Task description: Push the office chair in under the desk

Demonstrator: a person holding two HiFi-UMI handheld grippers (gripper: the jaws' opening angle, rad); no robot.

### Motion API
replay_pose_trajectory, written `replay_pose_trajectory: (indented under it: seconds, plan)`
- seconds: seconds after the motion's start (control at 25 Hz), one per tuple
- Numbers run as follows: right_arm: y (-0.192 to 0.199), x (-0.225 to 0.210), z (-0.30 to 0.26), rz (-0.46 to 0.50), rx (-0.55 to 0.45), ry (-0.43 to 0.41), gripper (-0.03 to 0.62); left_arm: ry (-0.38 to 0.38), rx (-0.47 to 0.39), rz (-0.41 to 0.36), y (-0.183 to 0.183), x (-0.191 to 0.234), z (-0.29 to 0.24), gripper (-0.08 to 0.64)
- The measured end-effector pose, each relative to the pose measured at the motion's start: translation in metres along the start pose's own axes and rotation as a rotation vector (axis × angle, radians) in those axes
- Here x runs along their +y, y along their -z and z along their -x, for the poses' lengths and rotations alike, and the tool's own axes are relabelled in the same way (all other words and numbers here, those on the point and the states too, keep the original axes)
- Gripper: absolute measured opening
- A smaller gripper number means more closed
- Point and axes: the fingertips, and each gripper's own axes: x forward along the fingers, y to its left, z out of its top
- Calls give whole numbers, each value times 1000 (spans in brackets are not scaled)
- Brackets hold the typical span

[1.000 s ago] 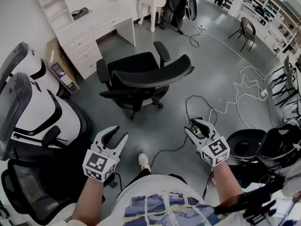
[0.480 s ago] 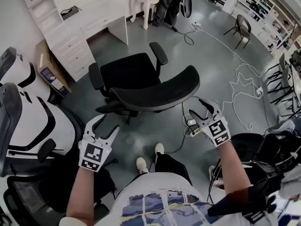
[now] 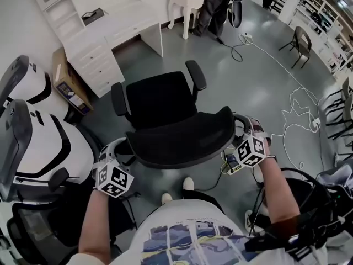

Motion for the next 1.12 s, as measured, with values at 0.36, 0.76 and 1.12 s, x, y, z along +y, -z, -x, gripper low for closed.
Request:
replay_pose_trajectory:
  seconds: [0.36,0.76,1.12]
  plan:
    - [-2,1,-36,208,-39,-138,248,42,174,-139,17,-3,-31,256]
    - [-7,-9,-51,270,-79,-173,213,35,274,-232,29,10,-44,170]
    - [-18,-47,-93,271,-54,-179,215,24,265,-235,25,52,-68,155]
